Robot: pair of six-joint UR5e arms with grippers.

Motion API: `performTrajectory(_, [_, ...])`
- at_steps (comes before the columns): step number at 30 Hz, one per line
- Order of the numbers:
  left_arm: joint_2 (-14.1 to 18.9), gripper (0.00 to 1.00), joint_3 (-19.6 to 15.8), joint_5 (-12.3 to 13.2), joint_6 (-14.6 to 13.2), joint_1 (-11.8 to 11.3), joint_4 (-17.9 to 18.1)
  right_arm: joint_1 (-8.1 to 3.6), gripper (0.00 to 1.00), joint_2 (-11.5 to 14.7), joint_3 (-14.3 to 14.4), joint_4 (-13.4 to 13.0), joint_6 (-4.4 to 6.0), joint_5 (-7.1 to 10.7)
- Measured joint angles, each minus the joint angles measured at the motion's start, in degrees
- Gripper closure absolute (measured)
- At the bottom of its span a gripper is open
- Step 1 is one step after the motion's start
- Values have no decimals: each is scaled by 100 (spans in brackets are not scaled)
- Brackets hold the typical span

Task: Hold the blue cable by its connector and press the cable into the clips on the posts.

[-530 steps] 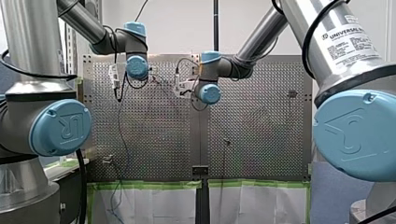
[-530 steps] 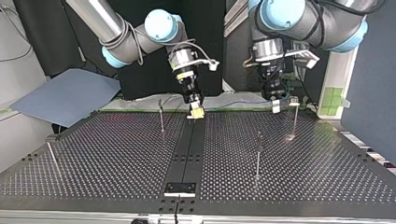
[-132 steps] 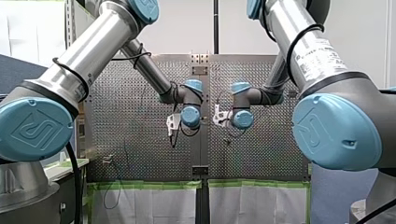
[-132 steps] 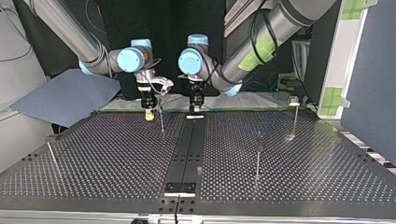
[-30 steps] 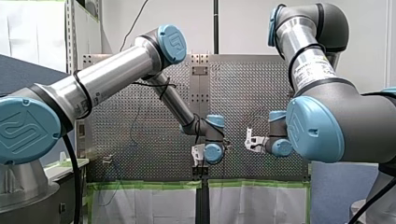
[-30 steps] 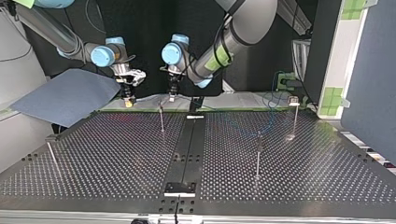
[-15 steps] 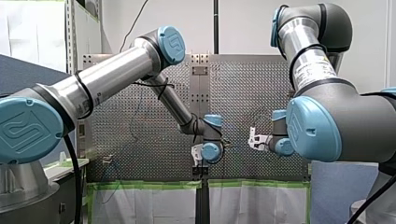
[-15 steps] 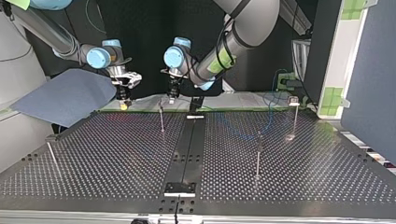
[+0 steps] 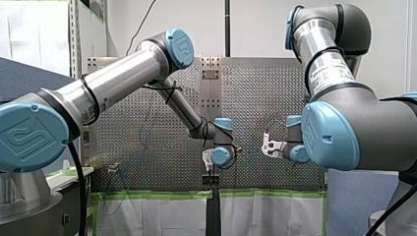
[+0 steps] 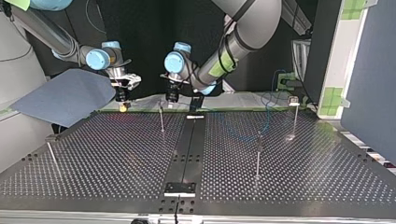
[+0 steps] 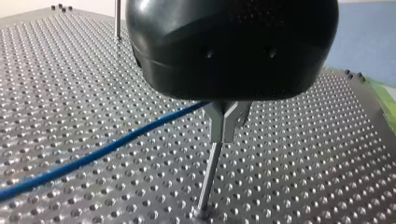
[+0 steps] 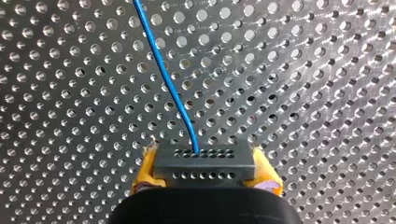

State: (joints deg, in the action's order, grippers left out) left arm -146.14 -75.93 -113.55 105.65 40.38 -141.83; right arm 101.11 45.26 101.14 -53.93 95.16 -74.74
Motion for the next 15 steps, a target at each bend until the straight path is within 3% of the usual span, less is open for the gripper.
performTrajectory(15, [-4, 100, 56, 52, -36, -107, -18, 1, 100, -182, -166, 10, -3, 16])
